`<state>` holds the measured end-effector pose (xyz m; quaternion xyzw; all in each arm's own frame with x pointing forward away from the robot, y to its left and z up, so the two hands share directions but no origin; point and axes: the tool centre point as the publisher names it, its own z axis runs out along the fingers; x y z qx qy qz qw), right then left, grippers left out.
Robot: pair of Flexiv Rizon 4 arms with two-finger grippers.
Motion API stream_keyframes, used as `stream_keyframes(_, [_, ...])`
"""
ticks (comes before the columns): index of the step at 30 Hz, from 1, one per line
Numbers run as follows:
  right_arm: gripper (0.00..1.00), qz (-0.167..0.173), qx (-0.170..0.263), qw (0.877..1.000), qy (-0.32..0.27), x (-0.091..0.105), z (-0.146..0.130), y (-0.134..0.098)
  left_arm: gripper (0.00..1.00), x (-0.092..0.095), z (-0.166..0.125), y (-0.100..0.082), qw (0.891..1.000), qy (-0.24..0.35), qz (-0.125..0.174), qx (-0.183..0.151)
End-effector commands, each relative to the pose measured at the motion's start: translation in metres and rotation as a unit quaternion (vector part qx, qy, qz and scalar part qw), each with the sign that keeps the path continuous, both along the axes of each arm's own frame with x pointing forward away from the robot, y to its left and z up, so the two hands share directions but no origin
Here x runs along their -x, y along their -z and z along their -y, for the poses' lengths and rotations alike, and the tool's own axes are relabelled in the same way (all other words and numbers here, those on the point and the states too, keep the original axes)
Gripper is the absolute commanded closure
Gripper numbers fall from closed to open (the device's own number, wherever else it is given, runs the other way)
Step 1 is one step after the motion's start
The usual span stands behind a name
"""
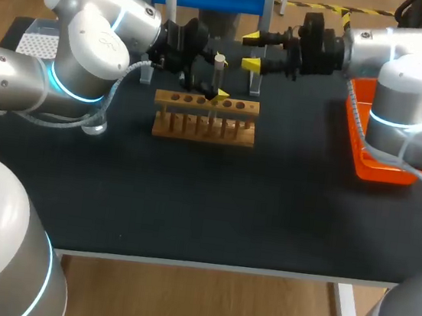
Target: Invert the test tube, pick up the pipette, mount the tip to pipette, aspirate from beaker and dispense into the tube, eject the tip, return the pipette, and cap with the stopper.
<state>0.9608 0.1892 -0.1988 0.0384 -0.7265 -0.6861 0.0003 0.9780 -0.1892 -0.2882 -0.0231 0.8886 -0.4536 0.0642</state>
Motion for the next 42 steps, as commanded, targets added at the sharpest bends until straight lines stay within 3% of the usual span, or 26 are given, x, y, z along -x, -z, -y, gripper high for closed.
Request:
stream_keyframes(1, [1.0,-0.001,-0.006,1.0,-0.007,-0.004,-0.007,0.001,0.0,0.0,-0.001,0.001,1.0,0.001,0.001,0.002])
stream_keyframes(26, [1.0,-0.046,-0.01,0.999,-0.022,0.002,-0.038,0.011,0.0,0.0,-0.001,0.001,1.0,0.001,0.001,0.002])
stream_keyframes(42, [1.0,-0.055,-0.014,0.998,-0.025,0.0,-0.049,0.016,0.0,0.0,-0.001,0.001,1.0,0.001,0.001,0.002])
